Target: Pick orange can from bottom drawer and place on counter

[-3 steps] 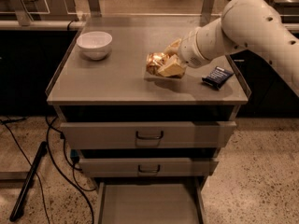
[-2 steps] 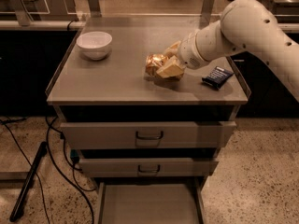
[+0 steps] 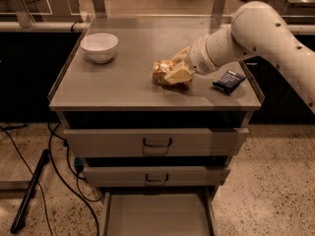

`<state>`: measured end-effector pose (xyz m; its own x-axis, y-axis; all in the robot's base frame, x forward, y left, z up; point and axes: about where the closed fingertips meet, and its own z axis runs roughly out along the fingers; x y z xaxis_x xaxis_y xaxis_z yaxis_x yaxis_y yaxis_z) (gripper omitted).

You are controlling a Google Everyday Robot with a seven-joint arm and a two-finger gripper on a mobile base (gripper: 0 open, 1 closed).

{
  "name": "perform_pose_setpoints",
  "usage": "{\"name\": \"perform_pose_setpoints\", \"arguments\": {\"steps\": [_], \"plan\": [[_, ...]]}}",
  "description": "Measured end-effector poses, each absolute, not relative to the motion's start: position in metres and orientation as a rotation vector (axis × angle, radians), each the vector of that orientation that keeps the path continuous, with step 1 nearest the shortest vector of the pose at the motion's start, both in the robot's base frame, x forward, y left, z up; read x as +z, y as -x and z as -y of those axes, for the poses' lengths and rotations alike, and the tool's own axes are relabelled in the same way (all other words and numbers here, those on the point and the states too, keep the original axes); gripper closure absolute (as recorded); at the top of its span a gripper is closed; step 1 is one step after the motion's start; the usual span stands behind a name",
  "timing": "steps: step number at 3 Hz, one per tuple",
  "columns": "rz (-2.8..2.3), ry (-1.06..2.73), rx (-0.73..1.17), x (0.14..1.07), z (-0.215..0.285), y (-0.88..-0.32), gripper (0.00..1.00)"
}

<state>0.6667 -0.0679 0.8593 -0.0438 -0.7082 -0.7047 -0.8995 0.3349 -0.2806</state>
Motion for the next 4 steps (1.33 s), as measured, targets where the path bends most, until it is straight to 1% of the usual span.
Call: {"name": "perform_pose_setpoints", "arguments": {"steps": [1, 2, 3, 4], "plan": [[-1.803, 1.427, 0.303, 0.8593, 0.0679, -0.6667, 0.82], [-1.823, 1.408, 0.319, 0.8562, 0.0683, -0.6644, 0.58], [-1.834, 1.401, 0.325, 0.8581, 0.0686, -0.6651, 0.28], [-1.87, 1.373, 0.344, 0.8544, 0.0694, -0.667, 0.03]]}}
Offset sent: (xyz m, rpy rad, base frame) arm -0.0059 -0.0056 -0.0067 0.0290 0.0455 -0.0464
